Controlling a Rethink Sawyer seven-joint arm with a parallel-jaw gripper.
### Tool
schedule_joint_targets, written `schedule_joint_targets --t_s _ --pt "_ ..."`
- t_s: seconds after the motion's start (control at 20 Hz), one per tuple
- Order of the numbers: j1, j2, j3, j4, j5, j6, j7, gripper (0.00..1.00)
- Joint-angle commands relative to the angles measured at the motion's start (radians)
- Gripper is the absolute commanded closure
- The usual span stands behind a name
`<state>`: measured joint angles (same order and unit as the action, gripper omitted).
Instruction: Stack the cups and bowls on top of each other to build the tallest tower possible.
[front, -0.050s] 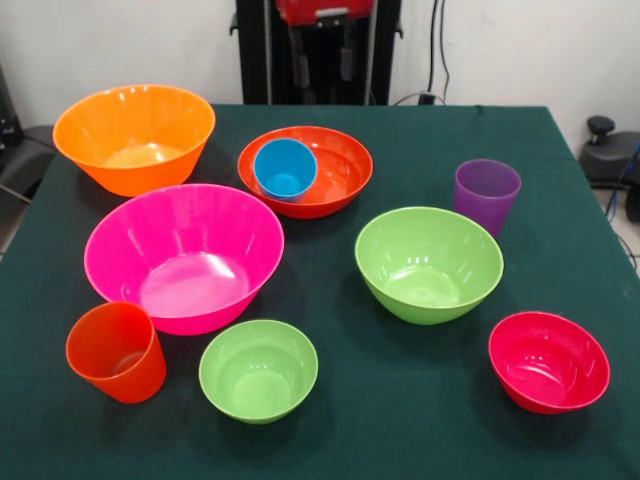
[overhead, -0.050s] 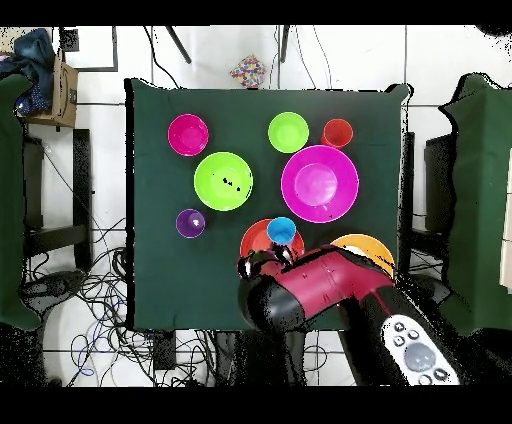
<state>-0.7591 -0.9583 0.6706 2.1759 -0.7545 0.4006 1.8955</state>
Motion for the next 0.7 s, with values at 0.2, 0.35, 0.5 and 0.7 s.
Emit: schedule_joint_targets --t_s 0.2,0.35,0.5,0.7 --pt "0.166 0.176 -0.177 -0.184 -0.193 -0.028 0.096 0.00" --pt "0.168 0.182 -0.190 -0.195 -0.190 -0.026 0.078 0.00" --pt "0.161 0.180 -0.194 -0.199 -0.179 -0.017 0.050 0.00" --pt "0.139 0.170 -0.182 -0.196 -0.157 0.001 0.007 0.00"
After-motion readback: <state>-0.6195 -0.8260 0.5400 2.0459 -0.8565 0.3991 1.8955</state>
